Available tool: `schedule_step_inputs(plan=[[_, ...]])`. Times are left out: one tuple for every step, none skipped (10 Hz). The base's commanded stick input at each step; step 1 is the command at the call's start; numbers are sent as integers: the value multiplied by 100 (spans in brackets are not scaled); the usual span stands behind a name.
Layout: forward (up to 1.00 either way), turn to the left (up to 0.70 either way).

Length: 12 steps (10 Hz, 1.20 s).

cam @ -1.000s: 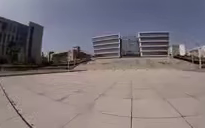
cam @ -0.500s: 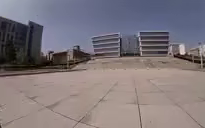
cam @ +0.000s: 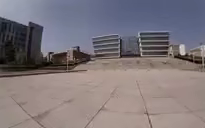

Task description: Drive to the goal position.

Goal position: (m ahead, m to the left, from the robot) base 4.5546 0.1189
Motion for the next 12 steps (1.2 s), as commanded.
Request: schedule_step_inputs(plan=[[70,0],[70,0],[70,0],[70,0],[70,0],[70,0],[70,0],[70,0],[70,0],[70,0],[70,0],[70,0]])
